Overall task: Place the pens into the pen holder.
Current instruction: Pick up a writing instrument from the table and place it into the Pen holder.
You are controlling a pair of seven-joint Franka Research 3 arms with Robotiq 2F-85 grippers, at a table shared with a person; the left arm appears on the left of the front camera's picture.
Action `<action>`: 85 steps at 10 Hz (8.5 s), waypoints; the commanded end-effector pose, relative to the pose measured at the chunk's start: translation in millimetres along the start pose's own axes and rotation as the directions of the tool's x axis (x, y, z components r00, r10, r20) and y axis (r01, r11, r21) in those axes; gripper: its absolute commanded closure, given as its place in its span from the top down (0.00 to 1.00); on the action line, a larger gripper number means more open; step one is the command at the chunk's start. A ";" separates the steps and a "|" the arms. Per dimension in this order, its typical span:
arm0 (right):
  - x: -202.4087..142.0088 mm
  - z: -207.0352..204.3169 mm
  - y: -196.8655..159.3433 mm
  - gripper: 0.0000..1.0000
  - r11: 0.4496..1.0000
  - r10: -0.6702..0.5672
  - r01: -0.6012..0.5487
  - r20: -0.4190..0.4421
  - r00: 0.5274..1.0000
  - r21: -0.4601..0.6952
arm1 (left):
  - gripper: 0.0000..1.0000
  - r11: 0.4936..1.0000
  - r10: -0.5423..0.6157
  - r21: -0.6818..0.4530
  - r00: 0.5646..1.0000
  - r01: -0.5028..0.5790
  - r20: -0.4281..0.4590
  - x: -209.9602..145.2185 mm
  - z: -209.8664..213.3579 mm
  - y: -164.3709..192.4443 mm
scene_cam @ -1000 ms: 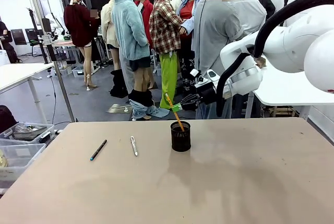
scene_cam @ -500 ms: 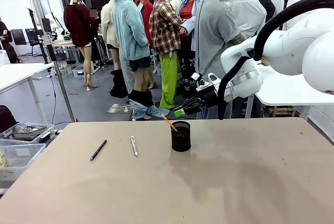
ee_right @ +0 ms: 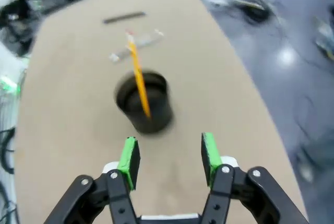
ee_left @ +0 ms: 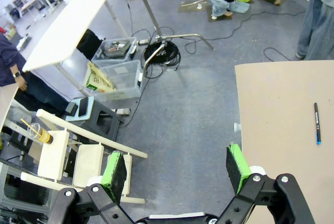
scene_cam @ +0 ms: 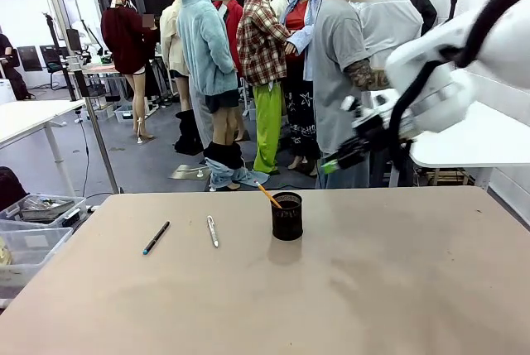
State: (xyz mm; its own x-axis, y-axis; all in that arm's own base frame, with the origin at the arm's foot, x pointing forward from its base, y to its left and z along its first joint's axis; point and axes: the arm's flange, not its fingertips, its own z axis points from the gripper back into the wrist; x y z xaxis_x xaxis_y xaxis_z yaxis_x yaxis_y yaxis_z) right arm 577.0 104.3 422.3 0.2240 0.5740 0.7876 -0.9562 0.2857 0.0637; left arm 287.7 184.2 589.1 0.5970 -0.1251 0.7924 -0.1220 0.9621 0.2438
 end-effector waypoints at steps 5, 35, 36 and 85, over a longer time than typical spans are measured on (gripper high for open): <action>-121.5 222.2 64.7 0.60 0.648 -0.645 0.470 -0.104 0.757 -0.600 | 1.00 1.000 0.000 0.008 1.000 0.000 0.004 0.9 -1.3 -0.4; -211.1 322.9 90.3 0.60 0.382 -0.819 0.605 0.047 0.572 -0.699 | 1.00 0.832 -0.425 -0.550 0.721 0.072 -0.547 22.5 -261.4 -328.2; -211.1 322.9 90.3 0.60 0.382 -0.819 0.605 0.047 0.572 -0.699 | 1.00 0.817 -0.429 -0.573 0.728 0.061 -0.535 16.2 -265.5 -330.9; -211.1 322.9 90.3 0.60 0.382 -0.819 0.605 0.047 0.572 -0.699 | 0.00 0.259 0.227 -0.905 0.889 0.338 0.397 -5.1 -172.7 -78.3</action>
State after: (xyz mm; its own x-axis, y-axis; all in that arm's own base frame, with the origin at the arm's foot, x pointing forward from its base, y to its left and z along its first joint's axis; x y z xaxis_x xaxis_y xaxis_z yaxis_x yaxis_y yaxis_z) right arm 381.2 -239.8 460.7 0.9034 0.0516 0.4257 -0.0990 0.9910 0.0898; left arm 425.9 167.6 484.7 0.2290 -0.0400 0.9726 0.8789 0.4380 -0.1889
